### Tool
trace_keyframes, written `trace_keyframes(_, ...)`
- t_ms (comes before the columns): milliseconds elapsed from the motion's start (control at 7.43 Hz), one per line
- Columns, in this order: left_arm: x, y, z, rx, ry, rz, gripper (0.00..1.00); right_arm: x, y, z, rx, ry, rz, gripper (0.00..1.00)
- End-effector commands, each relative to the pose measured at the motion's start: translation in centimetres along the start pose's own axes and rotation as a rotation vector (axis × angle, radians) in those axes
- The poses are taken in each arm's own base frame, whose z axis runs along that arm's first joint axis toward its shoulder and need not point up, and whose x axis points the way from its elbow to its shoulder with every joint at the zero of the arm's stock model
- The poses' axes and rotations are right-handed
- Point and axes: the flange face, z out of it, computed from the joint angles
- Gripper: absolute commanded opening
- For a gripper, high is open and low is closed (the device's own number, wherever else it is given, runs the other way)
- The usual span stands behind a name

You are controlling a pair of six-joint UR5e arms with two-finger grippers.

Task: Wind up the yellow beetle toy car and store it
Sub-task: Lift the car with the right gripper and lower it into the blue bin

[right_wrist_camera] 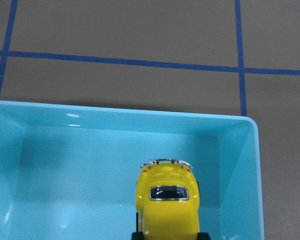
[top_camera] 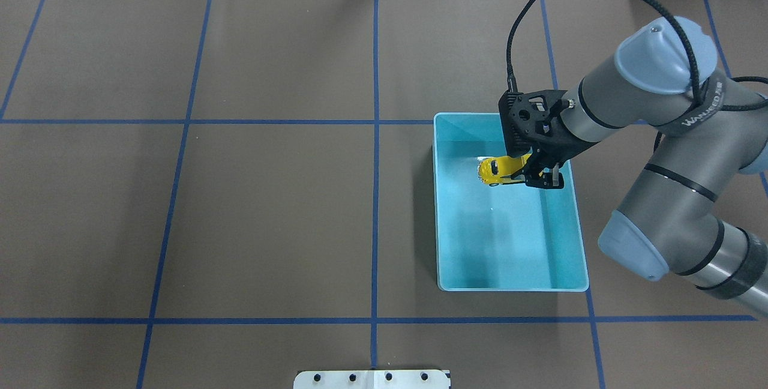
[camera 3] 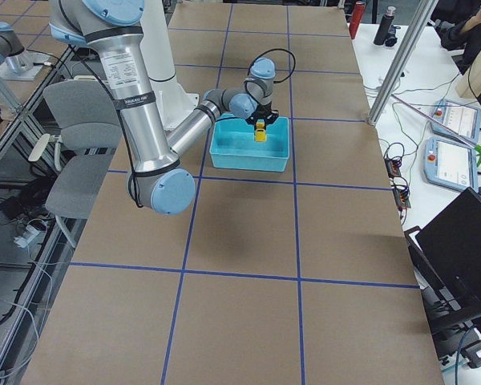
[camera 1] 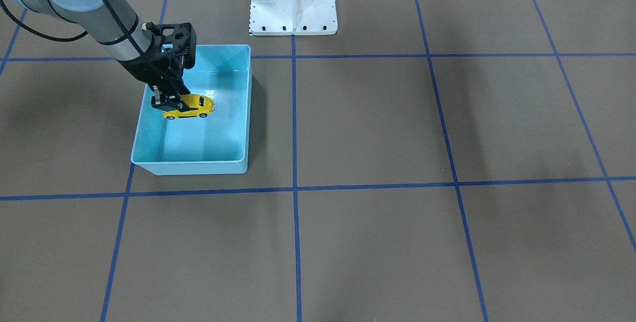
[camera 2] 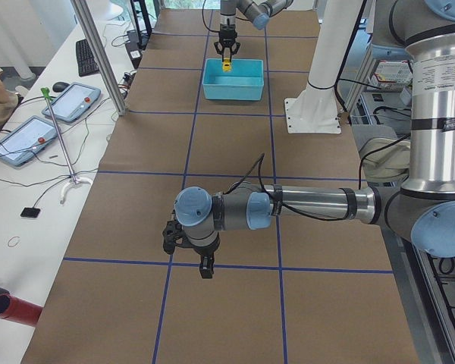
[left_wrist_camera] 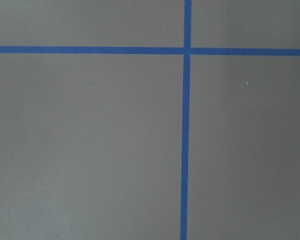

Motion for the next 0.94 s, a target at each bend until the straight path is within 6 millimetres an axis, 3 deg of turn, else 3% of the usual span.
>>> trace_keyframes(0, 0.0, 0.0, 0.0, 0.0, 0.0, -0.003, 1.0, 0.4, 1.1, 5.0, -0.019, -0.028, 0.001, 0.0)
trace_keyframes(269, 0.0, 0.0, 0.0, 0.0, 0.0, -0.003, 1.0, -0.5, 0.9, 6.6, -0.029, -0.056, 0.032, 0.0)
trace_keyframes(538, 0.0, 0.0, 0.0, -0.001, 0.0, -0.004, 1.0, -1.1, 0.3, 6.7, -0.02, -0.064, 0.068, 0.0)
trace_keyframes(673, 0.0, 0.1, 0.0, -0.001, 0.0, -0.004, 1.0, -1.6, 0.0, 7.1, -0.021, -0.072, 0.081, 0.53)
trace_keyframes(808, 0.0, 0.1, 0.0, -0.001, 0.0, -0.004, 1.0, -1.8, -0.2, 7.0, -0.017, -0.072, 0.076, 1.0)
